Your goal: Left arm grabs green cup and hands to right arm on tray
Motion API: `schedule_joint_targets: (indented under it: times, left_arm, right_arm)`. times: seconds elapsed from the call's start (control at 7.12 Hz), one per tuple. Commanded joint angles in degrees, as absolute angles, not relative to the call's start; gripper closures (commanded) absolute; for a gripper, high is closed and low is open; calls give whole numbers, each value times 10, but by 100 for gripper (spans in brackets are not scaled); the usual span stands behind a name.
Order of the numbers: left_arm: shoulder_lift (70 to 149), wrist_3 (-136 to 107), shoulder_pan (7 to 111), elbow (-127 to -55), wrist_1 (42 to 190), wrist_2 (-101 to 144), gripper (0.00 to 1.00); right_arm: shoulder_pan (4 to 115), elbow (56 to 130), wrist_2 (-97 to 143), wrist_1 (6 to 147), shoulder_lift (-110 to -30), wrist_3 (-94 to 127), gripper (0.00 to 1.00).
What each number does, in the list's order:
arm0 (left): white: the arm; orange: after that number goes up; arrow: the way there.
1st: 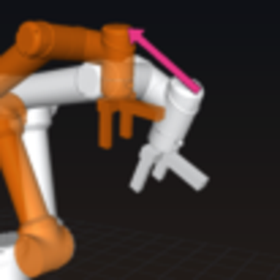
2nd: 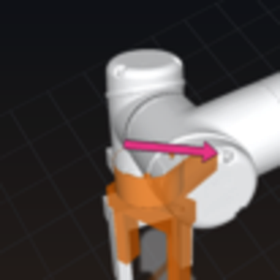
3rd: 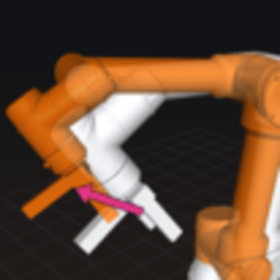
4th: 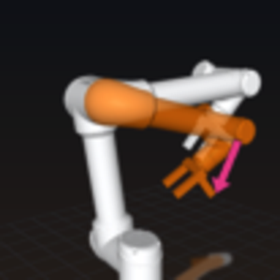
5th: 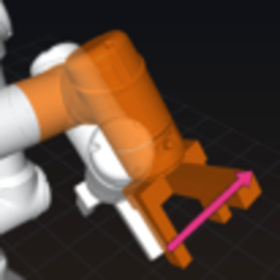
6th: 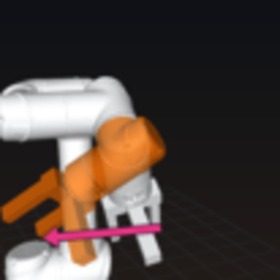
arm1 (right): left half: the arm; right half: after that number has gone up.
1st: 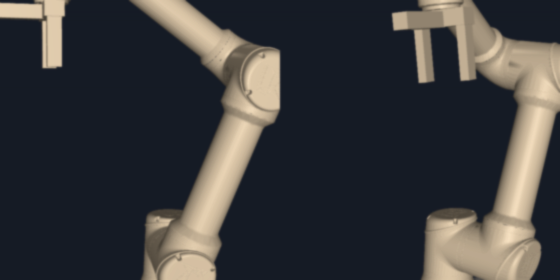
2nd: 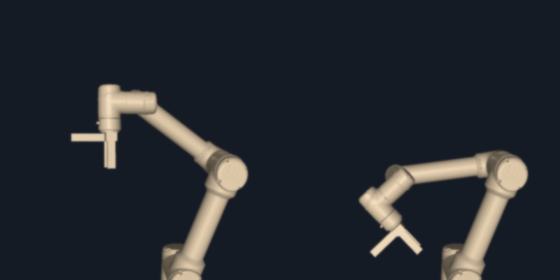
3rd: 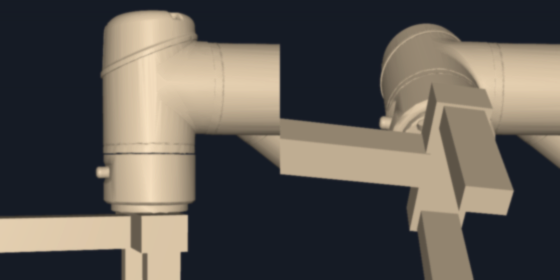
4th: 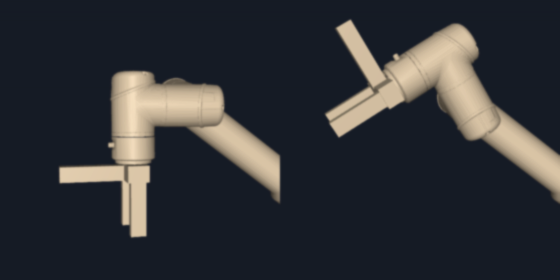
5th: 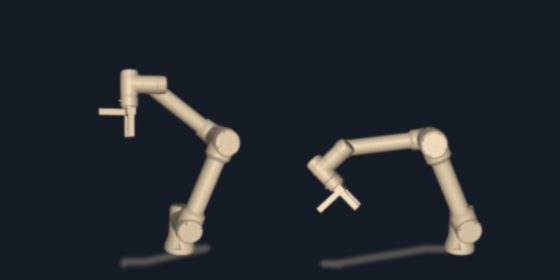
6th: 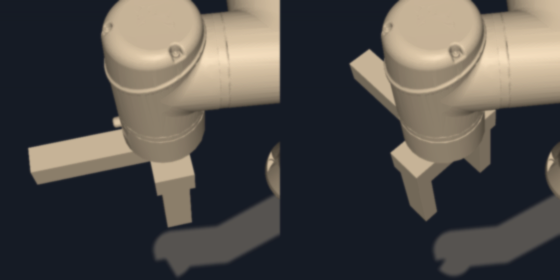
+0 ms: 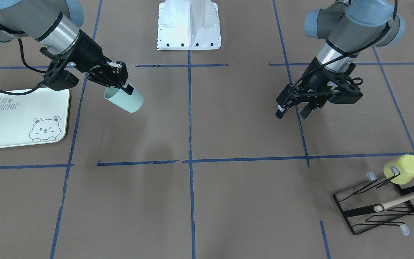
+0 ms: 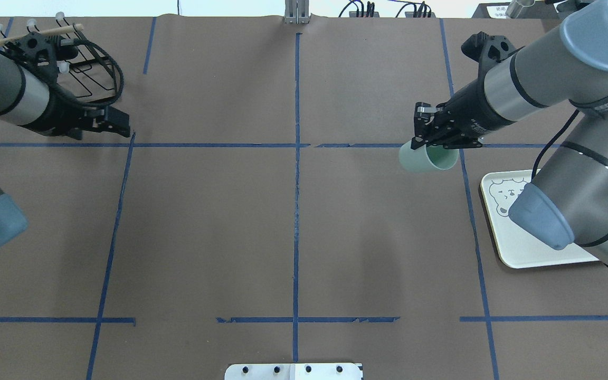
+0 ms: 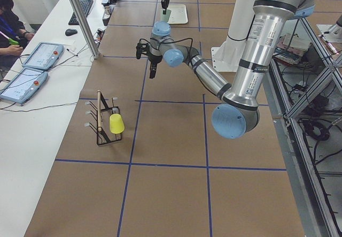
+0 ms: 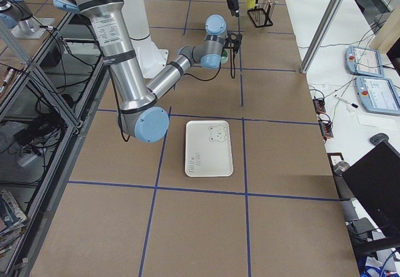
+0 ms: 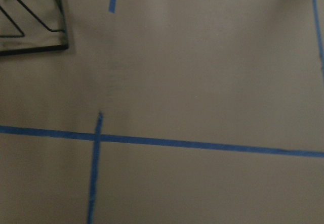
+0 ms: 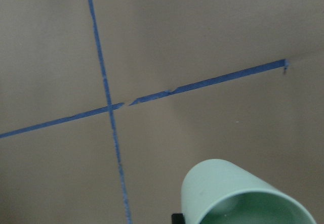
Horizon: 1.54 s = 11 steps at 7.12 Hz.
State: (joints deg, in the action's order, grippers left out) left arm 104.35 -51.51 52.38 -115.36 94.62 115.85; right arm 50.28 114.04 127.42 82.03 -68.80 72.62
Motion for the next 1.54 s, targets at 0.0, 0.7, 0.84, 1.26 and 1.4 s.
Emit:
schedule_joint_targets:
  times: [0.0,0.7,0.84,1.26,1.4]
  left_arm:
    - [976,-282,607,-1198,837,1197,0]
    - [818,-4,840,-1100,845,1325,0]
    - [791,48,859,-1100,845,1325,0]
    - [765,43,877,-1086,841,1365,0]
    - [765,27,877,-1088,845,1365,0]
  right_arm:
    - [551,1172,1278,943,-732,532,100]
    - [720,1163,1332,943,-921,206,100]
    - [720,1163,1329,940,-952,207,100]
    - [719,1155,1325,938,-968,214,98]
    - [717,1153,1325,933,-974,215,99]
